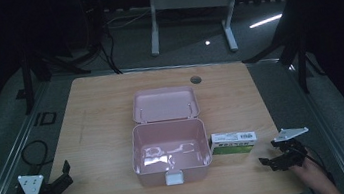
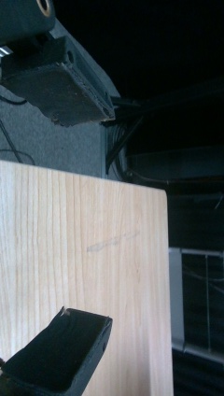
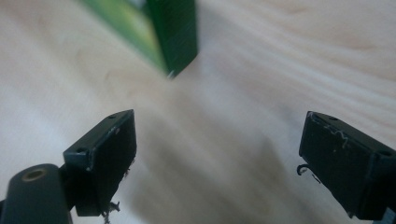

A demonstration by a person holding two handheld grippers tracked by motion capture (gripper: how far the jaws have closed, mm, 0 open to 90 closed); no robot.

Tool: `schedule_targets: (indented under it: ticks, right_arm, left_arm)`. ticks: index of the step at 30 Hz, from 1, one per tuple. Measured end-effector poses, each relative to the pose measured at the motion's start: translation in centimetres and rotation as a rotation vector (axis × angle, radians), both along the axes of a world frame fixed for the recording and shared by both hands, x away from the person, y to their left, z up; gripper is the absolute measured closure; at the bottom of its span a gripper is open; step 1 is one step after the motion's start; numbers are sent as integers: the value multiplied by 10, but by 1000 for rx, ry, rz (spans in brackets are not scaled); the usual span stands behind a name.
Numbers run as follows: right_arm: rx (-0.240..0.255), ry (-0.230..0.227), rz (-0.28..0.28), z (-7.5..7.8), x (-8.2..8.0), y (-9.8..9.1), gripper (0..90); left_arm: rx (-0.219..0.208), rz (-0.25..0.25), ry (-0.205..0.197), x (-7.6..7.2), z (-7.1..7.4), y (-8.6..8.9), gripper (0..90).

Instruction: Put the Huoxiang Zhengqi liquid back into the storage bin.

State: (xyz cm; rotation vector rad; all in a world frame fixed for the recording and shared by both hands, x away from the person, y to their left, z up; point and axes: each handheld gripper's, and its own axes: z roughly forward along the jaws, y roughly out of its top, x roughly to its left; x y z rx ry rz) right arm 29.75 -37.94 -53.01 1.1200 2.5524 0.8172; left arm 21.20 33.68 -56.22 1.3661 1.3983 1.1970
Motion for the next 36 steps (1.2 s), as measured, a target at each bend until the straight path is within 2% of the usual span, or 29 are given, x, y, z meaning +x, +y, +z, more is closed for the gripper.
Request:
schedule_targets:
  ticks: [2, 5, 12, 16, 19, 23, 27, 29, 32, 36]
  right_arm:
    - [-42, 42, 47, 3, -1, 2, 109]
    - [-112, 78, 118, 6, -3, 8, 115]
    - [-245, 161, 243, 11, -10, 20, 118]
    - [-285, 202, 300, 16, -13, 29, 125]
    - [-343, 231, 357, 20, -14, 38, 126]
    - [-407, 283, 418, 27, -15, 51, 130]
    - [-441, 349, 455, 31, -14, 66, 125]
    - [-477, 352, 478, 32, -14, 74, 124]
    - [-499, 362, 523, 33, -16, 87, 123]
    - [-547, 341, 588, 33, -21, 100, 119]
  left_arm:
    - [0, -3, 0, 0, 0, 0, 40]
    - [-7, -5, -3, 0, 0, 0, 39]
    - [-16, -1, -7, 0, 0, 1, 39]
    - [-5, -8, -6, 0, -1, 0, 39]
    - [-3, -5, -9, 0, -1, 0, 39]
    - [-5, -5, -6, 0, -1, 0, 39]
    - [-1, -9, -4, 0, -1, 0, 39]
    - [-2, -11, -4, 0, -1, 0, 39]
    - [-6, -11, -5, 0, -1, 0, 39]
    - [-5, -14, -4, 0, -1, 0, 39]
